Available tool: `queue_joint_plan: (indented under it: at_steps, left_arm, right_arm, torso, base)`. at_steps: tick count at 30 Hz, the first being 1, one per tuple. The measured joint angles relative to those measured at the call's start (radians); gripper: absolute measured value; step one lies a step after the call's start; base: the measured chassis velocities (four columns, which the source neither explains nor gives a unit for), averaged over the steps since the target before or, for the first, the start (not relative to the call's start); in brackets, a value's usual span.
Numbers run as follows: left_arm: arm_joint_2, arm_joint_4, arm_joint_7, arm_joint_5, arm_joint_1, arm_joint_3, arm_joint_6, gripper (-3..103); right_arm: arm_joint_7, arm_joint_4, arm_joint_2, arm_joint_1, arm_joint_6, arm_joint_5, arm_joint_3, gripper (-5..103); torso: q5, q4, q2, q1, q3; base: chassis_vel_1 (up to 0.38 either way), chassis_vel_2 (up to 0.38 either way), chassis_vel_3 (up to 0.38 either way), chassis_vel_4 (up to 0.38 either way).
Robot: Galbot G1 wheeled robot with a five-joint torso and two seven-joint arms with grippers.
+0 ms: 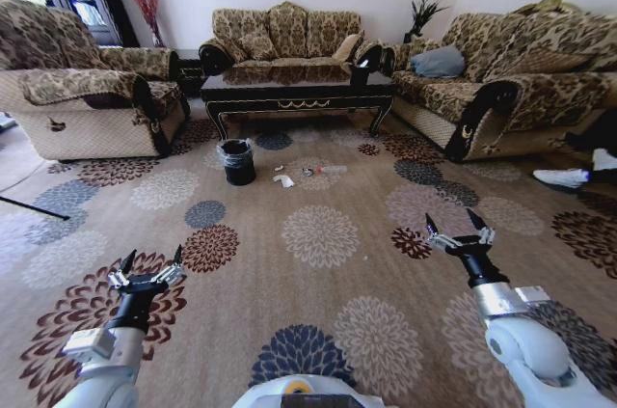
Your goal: Move to the front of the table and pick up the trash from the floor, then place it into the trash bin.
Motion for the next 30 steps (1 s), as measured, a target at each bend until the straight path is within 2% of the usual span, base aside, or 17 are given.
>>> queue_joint_plan:
  at_steps: [8, 12, 20, 30]
  left_arm:
    - [0.001, 0.002, 0.001, 0.0, 0.001, 0.0, -0.004, 100]
    - [0.001, 0.006, 0.001, -0.006, 0.002, 0.0, -0.027, 100]
    - [-0.003, -0.001, -0.004, -0.01, 0.006, -0.004, -0.039, 100]
    - [-0.002, -0.049, -0.019, -0.008, 0.019, -0.038, -0.026, 100]
  right_arm:
    - [0.002, -0.002, -0.001, 0.001, 0.0, -0.002, -0.002, 100]
    - [0.013, -0.002, -0.001, 0.001, -0.007, -0.007, -0.006, 100]
    - [0.029, 0.0, -0.002, 0.004, -0.017, -0.01, -0.015, 100]
    - [0.029, 0.038, -0.009, -0.003, -0.024, -0.011, -0.016, 100]
  torso:
    - [0.0001, 0.0, -0.028, -0.001, -0.024]
    - [0.0, 0.0, -0.042, -0.001, -0.038]
    - [0.0, 0.0, -0.043, -0.001, -0.041]
    - [0.0001, -0.0001, -0.039, -0.001, -0.037]
  base:
    - [0.0, 0.0, 0.0, 0.0]
    - [0.0, 0.0, 0.0, 0.0]
    - [0.0, 0.0, 0.0, 0.0]
    - [-0.049, 0.048, 0.04, -0.054]
